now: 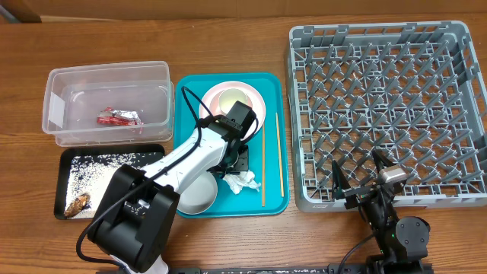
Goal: Sort waste into correct bins and load items into the dishwasher
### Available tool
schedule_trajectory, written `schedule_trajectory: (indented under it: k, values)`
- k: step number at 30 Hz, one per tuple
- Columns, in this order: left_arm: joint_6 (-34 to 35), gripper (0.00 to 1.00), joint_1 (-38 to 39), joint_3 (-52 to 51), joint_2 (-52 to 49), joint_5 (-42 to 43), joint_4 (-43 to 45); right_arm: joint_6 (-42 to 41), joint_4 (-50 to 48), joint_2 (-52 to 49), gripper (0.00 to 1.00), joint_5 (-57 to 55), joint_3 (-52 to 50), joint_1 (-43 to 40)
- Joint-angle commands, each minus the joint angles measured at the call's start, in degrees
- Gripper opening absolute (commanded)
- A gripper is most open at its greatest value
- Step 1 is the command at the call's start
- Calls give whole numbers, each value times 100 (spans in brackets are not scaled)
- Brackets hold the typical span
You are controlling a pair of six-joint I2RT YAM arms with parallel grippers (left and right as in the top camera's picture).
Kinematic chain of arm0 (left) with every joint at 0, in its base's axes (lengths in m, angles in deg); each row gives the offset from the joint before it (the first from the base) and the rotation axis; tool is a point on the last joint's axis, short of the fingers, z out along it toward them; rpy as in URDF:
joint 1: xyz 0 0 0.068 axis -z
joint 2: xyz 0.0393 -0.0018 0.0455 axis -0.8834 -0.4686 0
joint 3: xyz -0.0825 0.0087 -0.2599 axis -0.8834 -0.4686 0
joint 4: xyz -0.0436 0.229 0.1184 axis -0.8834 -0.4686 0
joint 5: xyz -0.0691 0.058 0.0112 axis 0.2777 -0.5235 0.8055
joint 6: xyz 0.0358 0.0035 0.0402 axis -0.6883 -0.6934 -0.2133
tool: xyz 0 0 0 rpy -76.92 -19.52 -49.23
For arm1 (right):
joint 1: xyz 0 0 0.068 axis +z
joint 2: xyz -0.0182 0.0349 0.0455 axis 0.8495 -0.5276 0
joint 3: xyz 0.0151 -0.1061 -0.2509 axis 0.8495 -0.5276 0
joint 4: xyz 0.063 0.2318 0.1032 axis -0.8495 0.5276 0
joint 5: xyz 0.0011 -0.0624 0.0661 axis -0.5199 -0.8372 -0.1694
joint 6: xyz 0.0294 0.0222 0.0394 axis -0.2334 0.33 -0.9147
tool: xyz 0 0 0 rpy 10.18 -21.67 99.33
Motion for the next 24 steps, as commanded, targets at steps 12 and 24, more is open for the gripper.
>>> schedule_trajectory:
  k: [12,24]
  values:
    - [-24,4,11,-52,11,-79,105,31,-35,50,100,-52,-61,33]
    - [-92,4,-50,208,173,-72,72,28,-35,50,100,-52,-61,33]
